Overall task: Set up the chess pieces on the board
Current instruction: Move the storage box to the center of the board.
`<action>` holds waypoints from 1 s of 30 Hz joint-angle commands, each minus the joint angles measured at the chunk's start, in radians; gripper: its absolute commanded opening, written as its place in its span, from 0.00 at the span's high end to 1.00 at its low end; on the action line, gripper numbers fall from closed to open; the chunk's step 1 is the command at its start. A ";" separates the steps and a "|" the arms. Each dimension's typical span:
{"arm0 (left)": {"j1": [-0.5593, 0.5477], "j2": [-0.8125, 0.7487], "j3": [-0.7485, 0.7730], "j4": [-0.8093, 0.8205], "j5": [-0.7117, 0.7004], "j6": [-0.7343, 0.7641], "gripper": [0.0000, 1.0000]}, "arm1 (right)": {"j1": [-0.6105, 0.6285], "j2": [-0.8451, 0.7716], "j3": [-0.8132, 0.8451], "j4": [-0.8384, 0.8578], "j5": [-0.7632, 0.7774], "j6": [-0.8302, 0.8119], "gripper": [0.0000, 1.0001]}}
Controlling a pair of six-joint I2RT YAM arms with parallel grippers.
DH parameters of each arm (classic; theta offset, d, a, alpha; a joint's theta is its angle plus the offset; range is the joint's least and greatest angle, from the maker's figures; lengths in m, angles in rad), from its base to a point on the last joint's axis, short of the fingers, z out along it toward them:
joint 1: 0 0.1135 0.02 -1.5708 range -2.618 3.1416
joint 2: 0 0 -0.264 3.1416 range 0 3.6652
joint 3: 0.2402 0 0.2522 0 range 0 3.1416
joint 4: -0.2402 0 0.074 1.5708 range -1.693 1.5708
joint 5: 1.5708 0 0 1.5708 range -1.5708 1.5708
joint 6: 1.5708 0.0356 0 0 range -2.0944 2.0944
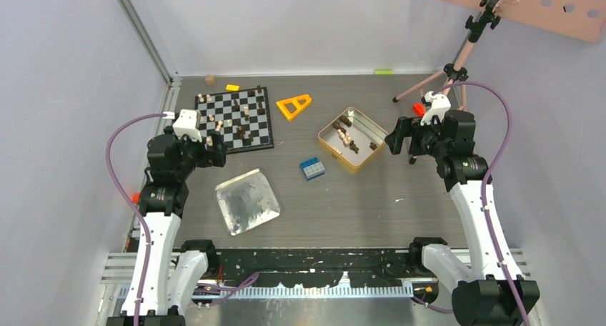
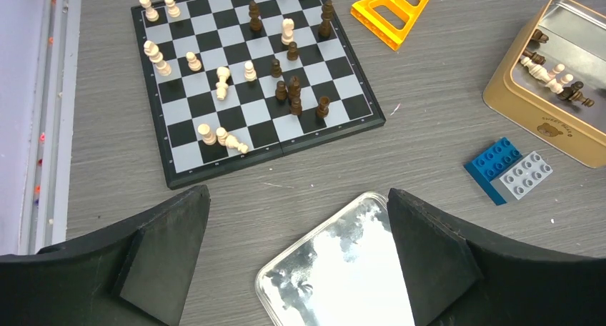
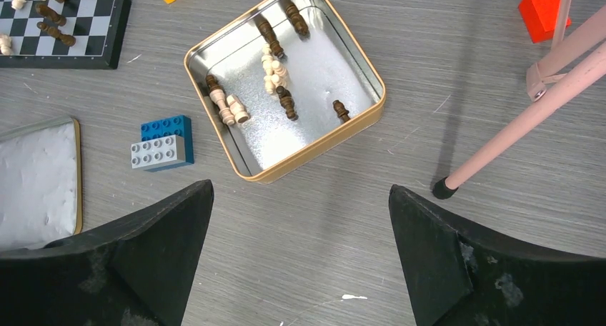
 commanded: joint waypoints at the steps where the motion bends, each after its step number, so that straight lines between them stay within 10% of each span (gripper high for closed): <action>1: 0.002 -0.012 -0.007 0.018 0.010 0.013 0.02 | -0.002 -0.007 0.001 0.020 -0.021 -0.010 0.00; 30: 0.014 -0.028 0.002 0.001 0.019 0.037 0.02 | -0.002 -0.032 0.005 0.000 -0.093 -0.044 0.00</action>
